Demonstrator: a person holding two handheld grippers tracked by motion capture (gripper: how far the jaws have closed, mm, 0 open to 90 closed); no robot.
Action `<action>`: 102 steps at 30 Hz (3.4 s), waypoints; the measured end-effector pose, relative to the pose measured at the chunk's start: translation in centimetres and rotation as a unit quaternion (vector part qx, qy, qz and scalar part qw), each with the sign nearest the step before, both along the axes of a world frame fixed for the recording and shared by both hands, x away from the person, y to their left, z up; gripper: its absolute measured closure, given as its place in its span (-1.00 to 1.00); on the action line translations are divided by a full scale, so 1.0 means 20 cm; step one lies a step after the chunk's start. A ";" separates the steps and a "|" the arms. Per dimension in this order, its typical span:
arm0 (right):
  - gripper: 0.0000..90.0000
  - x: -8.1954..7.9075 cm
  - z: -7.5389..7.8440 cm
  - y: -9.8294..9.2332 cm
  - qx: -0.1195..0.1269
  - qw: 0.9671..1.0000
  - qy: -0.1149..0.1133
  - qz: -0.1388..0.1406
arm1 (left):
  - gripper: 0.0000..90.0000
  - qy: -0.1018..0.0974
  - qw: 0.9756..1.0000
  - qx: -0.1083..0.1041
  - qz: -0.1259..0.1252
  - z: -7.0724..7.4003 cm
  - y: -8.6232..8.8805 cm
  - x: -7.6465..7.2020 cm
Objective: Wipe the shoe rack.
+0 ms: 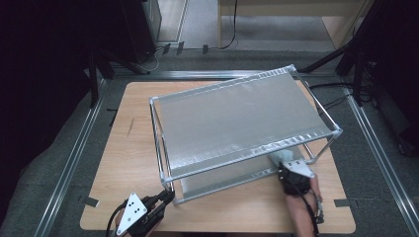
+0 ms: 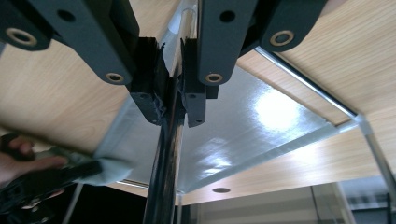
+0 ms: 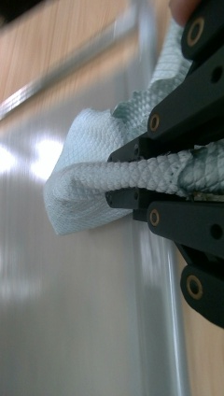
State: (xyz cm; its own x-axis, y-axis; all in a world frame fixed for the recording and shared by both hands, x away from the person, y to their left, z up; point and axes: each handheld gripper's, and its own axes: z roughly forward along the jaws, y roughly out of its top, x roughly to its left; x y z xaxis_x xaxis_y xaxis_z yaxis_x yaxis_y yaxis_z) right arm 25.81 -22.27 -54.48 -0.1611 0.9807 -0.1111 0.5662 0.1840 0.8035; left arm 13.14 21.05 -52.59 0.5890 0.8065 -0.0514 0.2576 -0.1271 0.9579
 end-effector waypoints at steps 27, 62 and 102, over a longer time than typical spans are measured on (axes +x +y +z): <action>0.86 0.00 -0.04 0.08 0.076 0.996 0.019 0.046 | 0.81 0.009 1.000 -0.013 -0.008 0.00 0.01 -0.02; 0.82 -0.15 -0.02 0.46 0.001 0.983 0.025 0.182 | 0.82 -0.005 1.000 0.008 -0.007 0.00 -0.07 -0.03; 0.84 -0.21 -0.04 0.55 0.047 0.989 0.018 0.138 | 0.81 0.005 0.999 0.001 0.040 0.00 0.03 0.00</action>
